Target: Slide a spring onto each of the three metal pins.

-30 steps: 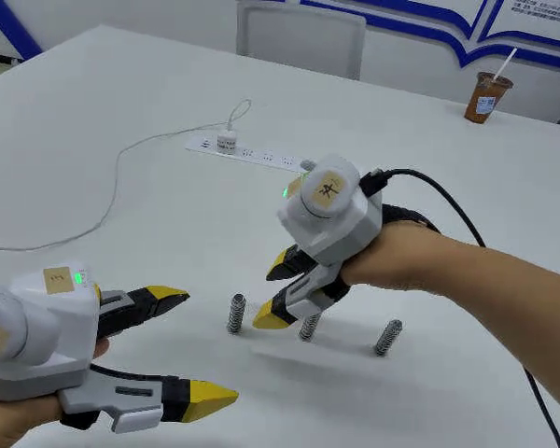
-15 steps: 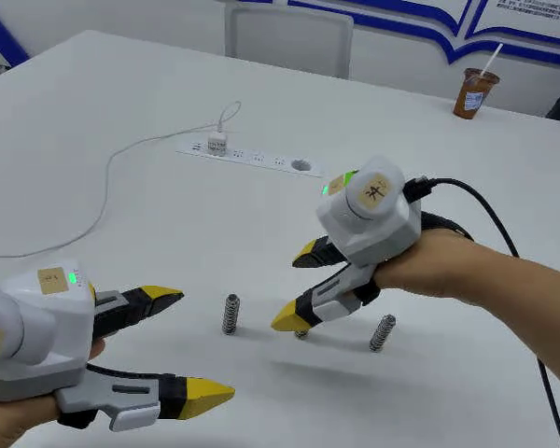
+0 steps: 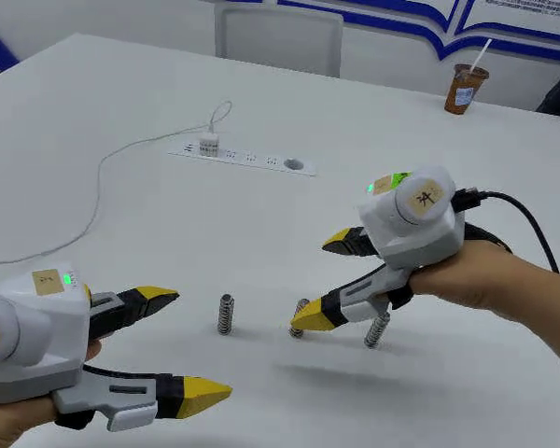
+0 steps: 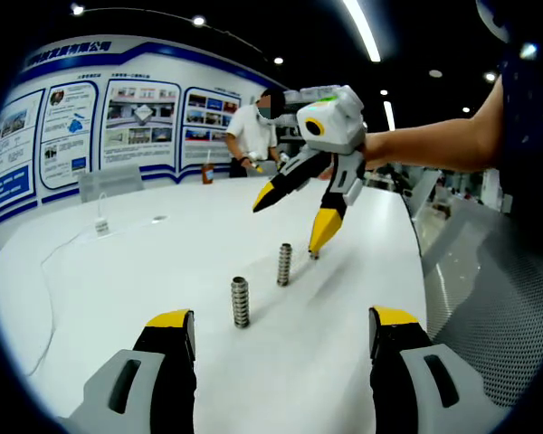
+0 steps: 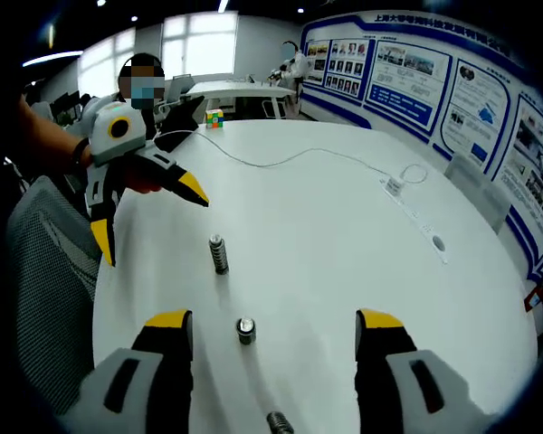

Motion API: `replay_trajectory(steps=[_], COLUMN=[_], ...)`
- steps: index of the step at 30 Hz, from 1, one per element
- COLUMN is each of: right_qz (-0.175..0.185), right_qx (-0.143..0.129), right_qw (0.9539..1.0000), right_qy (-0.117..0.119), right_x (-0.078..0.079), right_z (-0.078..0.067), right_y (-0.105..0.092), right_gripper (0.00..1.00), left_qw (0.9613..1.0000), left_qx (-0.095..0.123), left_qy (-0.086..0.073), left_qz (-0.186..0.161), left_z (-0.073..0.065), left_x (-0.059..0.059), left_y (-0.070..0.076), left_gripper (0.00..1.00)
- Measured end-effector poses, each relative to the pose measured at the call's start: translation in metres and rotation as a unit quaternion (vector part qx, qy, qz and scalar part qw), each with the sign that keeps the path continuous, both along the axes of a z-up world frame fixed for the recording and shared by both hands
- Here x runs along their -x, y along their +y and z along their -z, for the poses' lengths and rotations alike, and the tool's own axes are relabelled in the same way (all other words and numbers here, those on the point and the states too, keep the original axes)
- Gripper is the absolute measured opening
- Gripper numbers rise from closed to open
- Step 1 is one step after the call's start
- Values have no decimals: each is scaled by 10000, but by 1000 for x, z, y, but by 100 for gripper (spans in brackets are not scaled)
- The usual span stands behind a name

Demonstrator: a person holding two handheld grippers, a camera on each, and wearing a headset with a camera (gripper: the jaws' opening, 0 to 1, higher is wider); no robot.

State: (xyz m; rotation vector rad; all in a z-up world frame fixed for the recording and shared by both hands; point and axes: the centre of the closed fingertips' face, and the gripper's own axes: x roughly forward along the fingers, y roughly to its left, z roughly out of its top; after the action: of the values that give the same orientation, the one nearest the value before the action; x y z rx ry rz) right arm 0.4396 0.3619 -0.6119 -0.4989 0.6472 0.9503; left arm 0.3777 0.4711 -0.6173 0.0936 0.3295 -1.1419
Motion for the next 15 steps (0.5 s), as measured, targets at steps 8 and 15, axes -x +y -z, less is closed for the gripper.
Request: replay_trajectory(steps=[8,15], right_qz=[275,485], right_qx=[-229,-348], right_qw=[9992,9976], right_qy=[-169,-336], right_x=[5,12], right_z=[-4,-8], right_y=[-24,-45], right_gripper=[82,86], left_qw=[10000,10000], left_qx=[-9,-5], left_qy=[-14,-20], left_qz=[12,18], left_z=[-1,-2], left_x=[-1,0], left_y=[-1,-2], left_gripper=[81,81])
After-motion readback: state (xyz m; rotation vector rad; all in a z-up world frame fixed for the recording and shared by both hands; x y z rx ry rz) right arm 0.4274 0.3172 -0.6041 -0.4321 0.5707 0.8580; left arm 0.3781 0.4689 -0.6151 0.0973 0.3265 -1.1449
